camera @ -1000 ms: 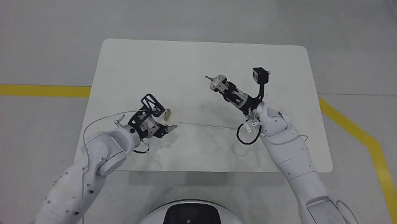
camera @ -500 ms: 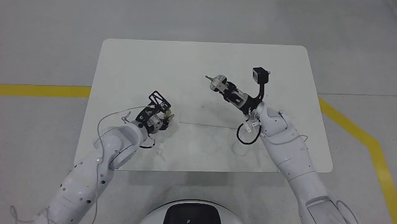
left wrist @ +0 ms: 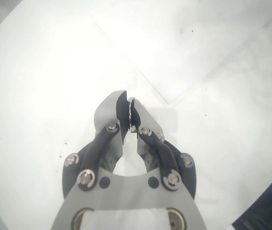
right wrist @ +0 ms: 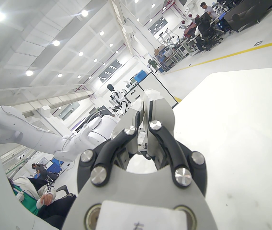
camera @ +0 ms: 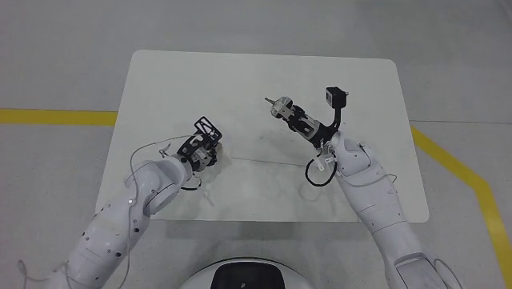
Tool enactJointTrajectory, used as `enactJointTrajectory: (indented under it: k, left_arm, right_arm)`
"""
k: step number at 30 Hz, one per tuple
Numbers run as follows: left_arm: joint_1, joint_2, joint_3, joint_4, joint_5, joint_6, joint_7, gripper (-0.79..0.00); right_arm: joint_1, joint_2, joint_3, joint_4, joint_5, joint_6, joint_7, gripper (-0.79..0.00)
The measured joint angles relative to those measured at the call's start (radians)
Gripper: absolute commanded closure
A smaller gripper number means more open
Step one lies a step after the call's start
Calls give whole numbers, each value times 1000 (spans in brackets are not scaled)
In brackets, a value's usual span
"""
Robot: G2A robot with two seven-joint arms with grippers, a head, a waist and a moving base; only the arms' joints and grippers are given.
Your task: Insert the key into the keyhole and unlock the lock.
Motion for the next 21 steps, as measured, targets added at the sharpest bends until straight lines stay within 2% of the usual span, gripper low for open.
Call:
enactJointTrajectory:
  k: [7,21]
  left_arm:
    - [0,7,-43,-6,-7,-41,-44,0]
    - [-3,5,-19,-20,70,-43,-123,0]
  right_arm:
    - [0,0,0,0,0,0,0,0]
    - [0,0,0,0,0,0,0,0]
